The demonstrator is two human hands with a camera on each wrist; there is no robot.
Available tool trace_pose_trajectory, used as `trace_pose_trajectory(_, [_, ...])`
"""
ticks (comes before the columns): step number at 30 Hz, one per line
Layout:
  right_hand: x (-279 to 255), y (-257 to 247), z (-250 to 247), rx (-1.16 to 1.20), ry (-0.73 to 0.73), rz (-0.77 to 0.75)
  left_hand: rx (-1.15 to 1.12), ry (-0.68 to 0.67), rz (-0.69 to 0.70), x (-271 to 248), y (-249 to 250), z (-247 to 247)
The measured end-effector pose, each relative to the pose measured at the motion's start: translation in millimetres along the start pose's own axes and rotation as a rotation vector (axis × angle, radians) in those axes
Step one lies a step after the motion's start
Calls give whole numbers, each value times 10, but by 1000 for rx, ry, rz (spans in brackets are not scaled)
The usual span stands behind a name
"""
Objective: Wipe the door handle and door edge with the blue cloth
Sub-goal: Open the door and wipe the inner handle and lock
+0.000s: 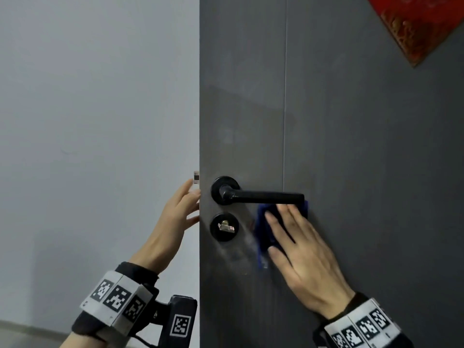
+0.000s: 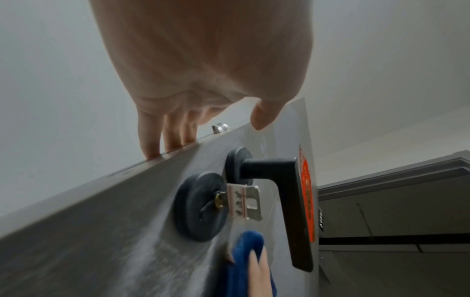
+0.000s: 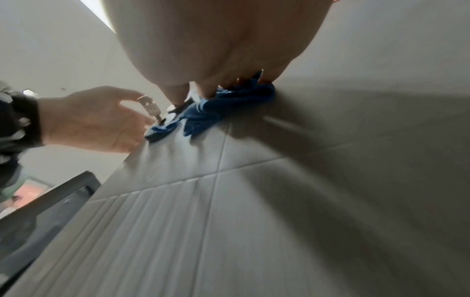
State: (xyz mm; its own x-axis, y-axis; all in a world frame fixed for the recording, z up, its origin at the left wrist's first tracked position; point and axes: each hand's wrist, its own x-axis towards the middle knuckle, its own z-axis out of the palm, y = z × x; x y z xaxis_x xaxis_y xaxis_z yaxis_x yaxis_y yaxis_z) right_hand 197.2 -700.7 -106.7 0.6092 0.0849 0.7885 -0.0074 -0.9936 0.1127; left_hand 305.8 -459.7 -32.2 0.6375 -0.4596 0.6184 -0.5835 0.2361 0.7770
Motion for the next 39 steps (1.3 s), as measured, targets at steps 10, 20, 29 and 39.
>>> trace_pose_trajectory(10, [-196,-582,560,94,-70,61,-54,23,-134,-151,-640,-68])
trace_pose_trajectory(20, [-401,-318,644,21,-76,39,55,-100,-202,-278,-862,-180])
trace_pose_trajectory(29, [-481,-323,714,190,31,236,211,-285,-282,-769,-1416,-120])
trace_pose_trajectory(39, [-171,-1133,997,5,-125,-206,330,-232,-165,-844,-1728,-113])
